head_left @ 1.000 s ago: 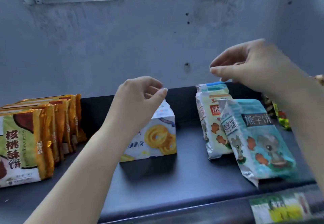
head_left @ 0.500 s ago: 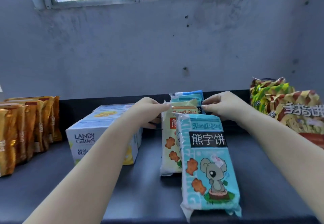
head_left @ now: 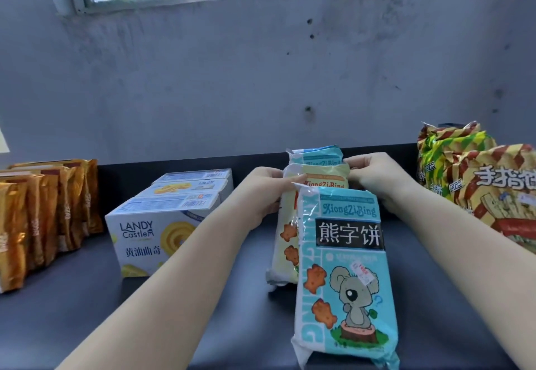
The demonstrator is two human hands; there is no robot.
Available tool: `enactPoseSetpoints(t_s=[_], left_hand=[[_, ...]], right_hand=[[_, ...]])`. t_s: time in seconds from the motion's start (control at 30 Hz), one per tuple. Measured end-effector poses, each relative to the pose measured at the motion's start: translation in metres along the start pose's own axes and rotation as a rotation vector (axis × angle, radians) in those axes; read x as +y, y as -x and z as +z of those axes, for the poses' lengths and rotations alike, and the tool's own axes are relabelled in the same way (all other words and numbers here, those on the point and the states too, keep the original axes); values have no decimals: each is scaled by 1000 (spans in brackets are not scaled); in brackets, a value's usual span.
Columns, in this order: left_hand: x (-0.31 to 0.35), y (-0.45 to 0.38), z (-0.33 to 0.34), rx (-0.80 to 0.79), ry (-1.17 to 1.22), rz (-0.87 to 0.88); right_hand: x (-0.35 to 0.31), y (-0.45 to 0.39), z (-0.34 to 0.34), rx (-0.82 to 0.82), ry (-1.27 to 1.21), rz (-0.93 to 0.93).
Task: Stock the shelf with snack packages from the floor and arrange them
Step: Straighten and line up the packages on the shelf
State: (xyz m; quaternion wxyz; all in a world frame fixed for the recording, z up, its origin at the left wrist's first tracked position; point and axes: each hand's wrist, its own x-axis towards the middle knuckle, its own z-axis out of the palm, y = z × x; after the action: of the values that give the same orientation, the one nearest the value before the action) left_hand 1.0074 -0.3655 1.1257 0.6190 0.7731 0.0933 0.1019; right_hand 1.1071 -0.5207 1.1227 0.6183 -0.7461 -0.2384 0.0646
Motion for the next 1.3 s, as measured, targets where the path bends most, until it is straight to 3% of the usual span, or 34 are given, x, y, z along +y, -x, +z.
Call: enactPoseSetpoints(t_s=[0.23, 0.37, 0.53, 0.73, 0.87, 1.07, 1.2, 1.3], left_hand=[[1, 2, 10, 5, -47, 30], [1, 14, -11, 76, -141, 22], [0, 25, -15, 101, -113, 20], [8, 28, -2, 121, 104, 75], [10, 30, 13, 81, 146, 29], [8, 33, 20, 69, 89, -41], [7, 34, 22, 91, 85, -43], [7, 34, 24, 72, 102, -20]], right_hand=[[0, 4, -10, 50, 142, -18], [-10, 10, -21, 183, 321, -74], [-25, 40, -17, -117, 281, 28], [-30, 41, -15, 44, 148, -70], [-23, 40, -21, 122, 218, -92], [-8, 44, -24, 109, 180, -38], [-1, 47, -16, -14, 91, 24], [-1, 45, -15, -14, 38, 22]])
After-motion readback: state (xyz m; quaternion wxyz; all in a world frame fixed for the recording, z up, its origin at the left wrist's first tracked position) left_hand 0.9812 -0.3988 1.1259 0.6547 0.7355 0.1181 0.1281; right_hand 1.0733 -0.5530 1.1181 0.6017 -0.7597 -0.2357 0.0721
